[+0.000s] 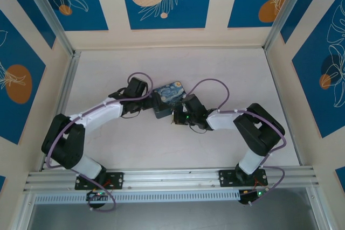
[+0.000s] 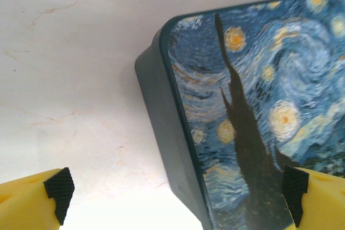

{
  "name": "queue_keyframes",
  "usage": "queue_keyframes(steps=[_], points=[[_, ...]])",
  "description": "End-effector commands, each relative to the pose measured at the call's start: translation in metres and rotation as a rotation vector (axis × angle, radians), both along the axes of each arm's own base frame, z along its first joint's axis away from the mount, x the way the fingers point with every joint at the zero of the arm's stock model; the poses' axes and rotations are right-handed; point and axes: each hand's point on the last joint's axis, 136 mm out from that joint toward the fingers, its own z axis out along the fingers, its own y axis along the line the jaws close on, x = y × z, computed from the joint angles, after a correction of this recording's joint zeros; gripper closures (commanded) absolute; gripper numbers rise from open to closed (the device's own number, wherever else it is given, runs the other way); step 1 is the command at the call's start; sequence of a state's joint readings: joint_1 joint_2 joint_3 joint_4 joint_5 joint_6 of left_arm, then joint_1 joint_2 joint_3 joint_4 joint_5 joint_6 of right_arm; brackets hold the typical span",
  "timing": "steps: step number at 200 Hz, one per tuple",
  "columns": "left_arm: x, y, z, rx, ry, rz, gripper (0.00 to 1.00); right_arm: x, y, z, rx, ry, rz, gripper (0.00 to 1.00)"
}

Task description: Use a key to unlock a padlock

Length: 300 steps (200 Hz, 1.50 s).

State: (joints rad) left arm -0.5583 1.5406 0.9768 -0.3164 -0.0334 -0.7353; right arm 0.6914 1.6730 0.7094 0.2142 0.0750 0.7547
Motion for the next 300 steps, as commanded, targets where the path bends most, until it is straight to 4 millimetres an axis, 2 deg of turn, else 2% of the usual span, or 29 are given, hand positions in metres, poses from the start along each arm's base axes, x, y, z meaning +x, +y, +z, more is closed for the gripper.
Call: queue_keyframes(steps=[1,44,101,160,194,216,252,269,300], points=[[-0.006,0.011,-0.014,0.145,0.022,-0.010,0.00,-0.004,-0.005,-0.001,0.032,0.039,-0.037,1.00],[-0.016,0.010,-0.037,0.209,0.057,-0.009,0.00,-0.004,-0.006,-0.002,0.068,0.079,-0.093,1.00],[-0.031,0.013,-0.061,0.191,0.108,0.027,0.00,0.002,-0.007,-0.002,0.224,0.170,-0.296,1.00],[-0.037,0.014,-0.071,0.186,0.137,0.030,0.00,0.016,-0.002,0.006,0.290,0.177,-0.357,1.00],[-0.040,0.013,-0.079,0.188,0.165,0.026,0.01,0.028,-0.013,0.009,0.325,0.163,-0.406,1.00],[-0.042,0.013,-0.085,0.194,0.184,0.022,0.01,0.047,-0.025,0.022,0.375,0.115,-0.434,1.00],[-0.043,0.011,-0.093,0.193,0.204,0.023,0.02,0.079,-0.044,0.051,0.464,0.049,-0.384,1.00],[-0.042,0.010,-0.092,0.188,0.204,0.026,0.02,0.084,-0.052,0.053,0.462,0.064,-0.370,1.00],[-0.039,0.007,-0.089,0.178,0.197,0.026,0.02,0.080,-0.065,0.053,0.437,0.063,-0.374,1.00]])
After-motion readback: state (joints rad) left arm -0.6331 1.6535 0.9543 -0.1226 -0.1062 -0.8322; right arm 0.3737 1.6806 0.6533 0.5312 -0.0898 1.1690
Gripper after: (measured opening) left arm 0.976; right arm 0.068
